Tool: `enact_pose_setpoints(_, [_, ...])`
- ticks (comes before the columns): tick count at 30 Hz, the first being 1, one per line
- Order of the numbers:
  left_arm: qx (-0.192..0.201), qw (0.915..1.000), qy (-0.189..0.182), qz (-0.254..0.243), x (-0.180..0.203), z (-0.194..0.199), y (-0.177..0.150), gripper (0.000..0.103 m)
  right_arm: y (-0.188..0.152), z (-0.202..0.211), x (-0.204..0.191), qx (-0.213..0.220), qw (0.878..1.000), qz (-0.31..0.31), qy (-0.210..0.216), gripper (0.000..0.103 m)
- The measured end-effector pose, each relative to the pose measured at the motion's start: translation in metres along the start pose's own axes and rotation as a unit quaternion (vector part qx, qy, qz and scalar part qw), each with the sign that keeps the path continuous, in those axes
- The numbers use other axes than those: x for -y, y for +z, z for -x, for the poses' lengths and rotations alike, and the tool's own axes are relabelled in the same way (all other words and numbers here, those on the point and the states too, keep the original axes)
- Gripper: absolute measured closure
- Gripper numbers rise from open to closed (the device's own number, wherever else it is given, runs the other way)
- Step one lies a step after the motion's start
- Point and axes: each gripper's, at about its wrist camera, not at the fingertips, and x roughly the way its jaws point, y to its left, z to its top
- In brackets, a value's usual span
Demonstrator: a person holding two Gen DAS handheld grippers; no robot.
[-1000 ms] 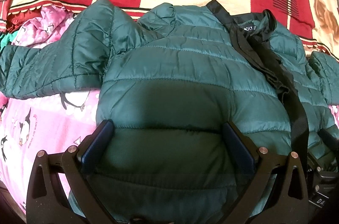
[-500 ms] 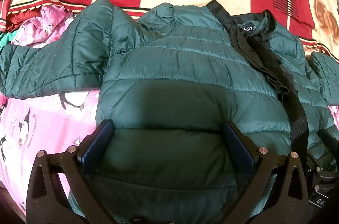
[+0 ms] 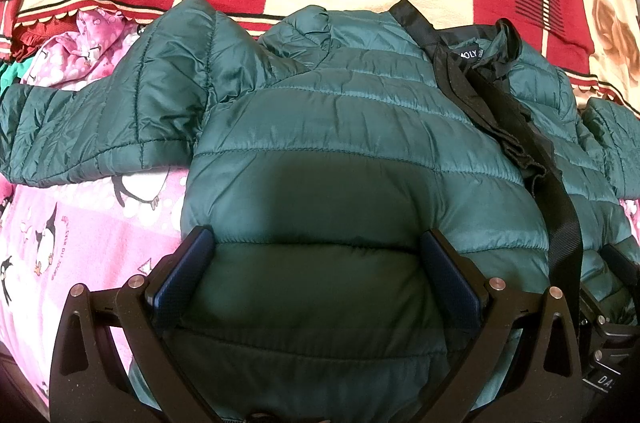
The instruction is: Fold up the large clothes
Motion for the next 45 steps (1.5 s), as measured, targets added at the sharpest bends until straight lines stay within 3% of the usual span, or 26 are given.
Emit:
enact_pose_setpoints(10, [-0.006,0.9998,0.007,-0.017,0.003,0.000,0.000,0.000,0.000,0.000,0.000,0.000,1.000,0.000,0.000,0.005])
enact_pose_setpoints(14, [-0.016,0.9997,0.002,-0.018,-0.003,0.017,-0.005,0.000,0.000,0.000,0.000,0.000,1.000,0.000,0.000,0.005])
enact_pose_setpoints(18, [0.031,0.9994,-0.006,0.016,-0.043,0.069,-0.003,0.000,0.001,-0.001,-0.001,0.000,1.000,0.000,0.000,0.004])
enact_pose_setpoints(23, [0.116,0.9901,0.039,0.069,-0.131,0.127,-0.005,0.000,0.001,-0.003,0.001,-0.003,1.000,0.002,-0.004,0.001])
enact_pose_setpoints(31, [0.119,0.9817,0.090,0.118,-0.215,0.138,-0.033,0.000,0.001,0.005,0.000,-0.021,1.000,-0.003,-0.015,0.001])
enact_pose_setpoints(38, [0.119,0.9807,0.128,0.088,-0.236,0.136,-0.041,0.000,-0.004,0.014,0.005,-0.070,0.997,0.019,0.018,0.000])
enact_pose_setpoints(45, [0.116,0.9765,0.130,0.127,-0.260,0.139,-0.049,0.000,-0.022,0.029,0.014,-0.035,0.997,0.035,0.061,0.000])
